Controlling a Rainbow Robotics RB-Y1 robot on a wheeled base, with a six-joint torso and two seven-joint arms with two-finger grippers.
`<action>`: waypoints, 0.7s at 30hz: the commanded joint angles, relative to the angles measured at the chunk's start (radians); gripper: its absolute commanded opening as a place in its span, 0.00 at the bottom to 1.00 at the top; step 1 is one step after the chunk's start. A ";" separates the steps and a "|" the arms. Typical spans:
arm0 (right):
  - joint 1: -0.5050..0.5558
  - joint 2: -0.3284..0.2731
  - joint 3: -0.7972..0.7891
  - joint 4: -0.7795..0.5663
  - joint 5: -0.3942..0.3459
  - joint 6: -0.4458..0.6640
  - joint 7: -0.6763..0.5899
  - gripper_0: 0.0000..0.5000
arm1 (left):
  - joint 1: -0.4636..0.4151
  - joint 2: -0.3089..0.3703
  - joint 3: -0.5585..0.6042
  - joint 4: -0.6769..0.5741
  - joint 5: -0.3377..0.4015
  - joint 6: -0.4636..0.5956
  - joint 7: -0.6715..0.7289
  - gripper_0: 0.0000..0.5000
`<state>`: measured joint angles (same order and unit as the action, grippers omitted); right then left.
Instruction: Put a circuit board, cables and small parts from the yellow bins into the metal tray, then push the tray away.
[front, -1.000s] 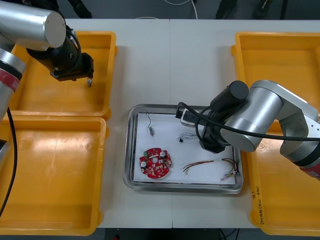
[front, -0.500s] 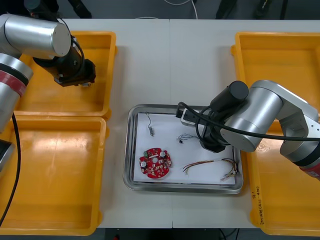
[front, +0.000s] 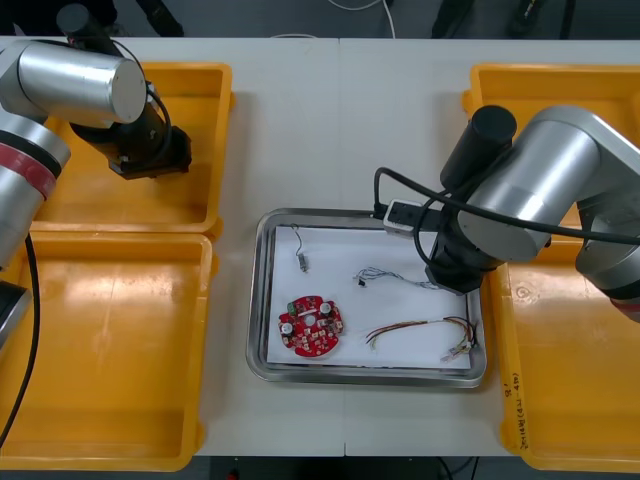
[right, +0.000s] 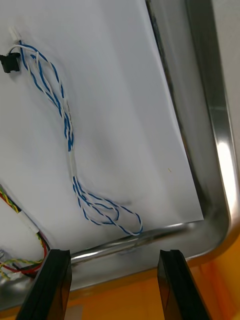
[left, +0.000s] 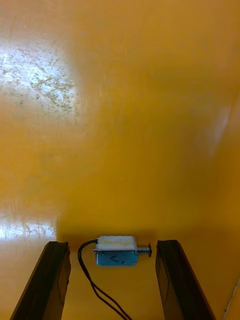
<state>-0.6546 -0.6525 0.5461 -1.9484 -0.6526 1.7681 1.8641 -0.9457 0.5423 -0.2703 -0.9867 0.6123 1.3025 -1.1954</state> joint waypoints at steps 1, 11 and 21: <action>-0.077 0.010 -0.109 -0.043 -0.070 0.093 -0.034 1.00 | -0.058 -0.011 -0.032 0.011 0.001 -0.029 -0.107 1.00; -0.099 -0.015 -0.347 -0.086 -0.202 0.152 -0.056 1.00 | -0.056 -0.013 -0.033 0.013 0.010 -0.029 -0.110 1.00; -0.085 -0.121 -0.492 -0.096 -0.240 0.152 -0.137 1.00 | -0.056 -0.011 -0.041 0.013 0.010 -0.032 -0.115 0.00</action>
<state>-0.7140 -0.6960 0.1102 -2.0110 -0.8679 1.9159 1.8074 -0.9470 0.5419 -0.2910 -0.9694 0.6163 1.2827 -1.1983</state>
